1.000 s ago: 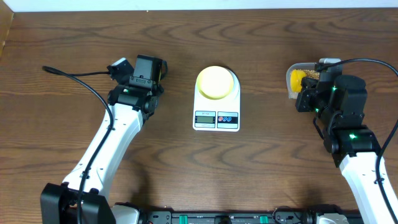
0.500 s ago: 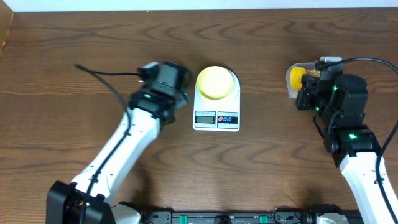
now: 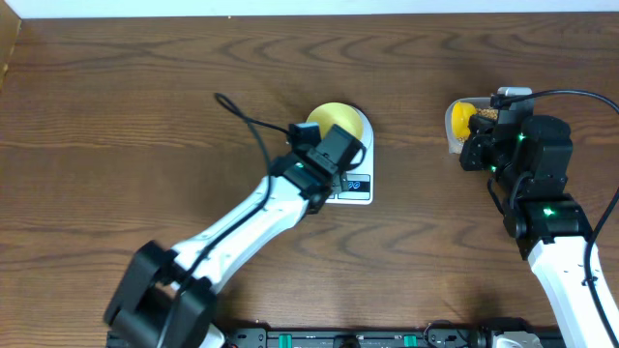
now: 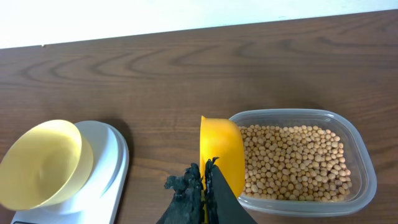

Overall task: Scoop item into bowl and weigh 50g on scale
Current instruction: 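Move the left gripper back down onto the scale's button panel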

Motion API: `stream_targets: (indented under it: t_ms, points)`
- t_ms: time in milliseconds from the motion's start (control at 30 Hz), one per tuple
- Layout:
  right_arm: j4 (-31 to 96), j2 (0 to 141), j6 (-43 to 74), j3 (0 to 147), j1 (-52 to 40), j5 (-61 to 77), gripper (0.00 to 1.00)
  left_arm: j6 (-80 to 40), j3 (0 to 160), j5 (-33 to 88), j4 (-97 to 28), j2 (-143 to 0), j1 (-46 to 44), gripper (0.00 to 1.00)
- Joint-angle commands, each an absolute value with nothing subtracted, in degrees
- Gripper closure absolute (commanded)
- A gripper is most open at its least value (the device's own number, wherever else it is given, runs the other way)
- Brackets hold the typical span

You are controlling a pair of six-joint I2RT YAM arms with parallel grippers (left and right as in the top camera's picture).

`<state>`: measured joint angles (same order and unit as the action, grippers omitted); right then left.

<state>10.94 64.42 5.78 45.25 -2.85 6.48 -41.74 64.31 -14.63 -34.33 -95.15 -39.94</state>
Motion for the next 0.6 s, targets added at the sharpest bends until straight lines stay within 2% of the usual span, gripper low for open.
stream_targets:
  t_ms: [0, 567]
  points:
    - [11.0, 64.0, 5.0, 46.2, -2.3, 6.8, 0.99, -41.6, 64.0, -14.6, -32.9, -99.1, -41.1, 0.11]
    - [12.0, 64.0, 5.0, 46.2, -2.3, 6.9, 0.99, -41.6, 64.0, -14.5, -29.2, -104.1, -41.5, 0.11]
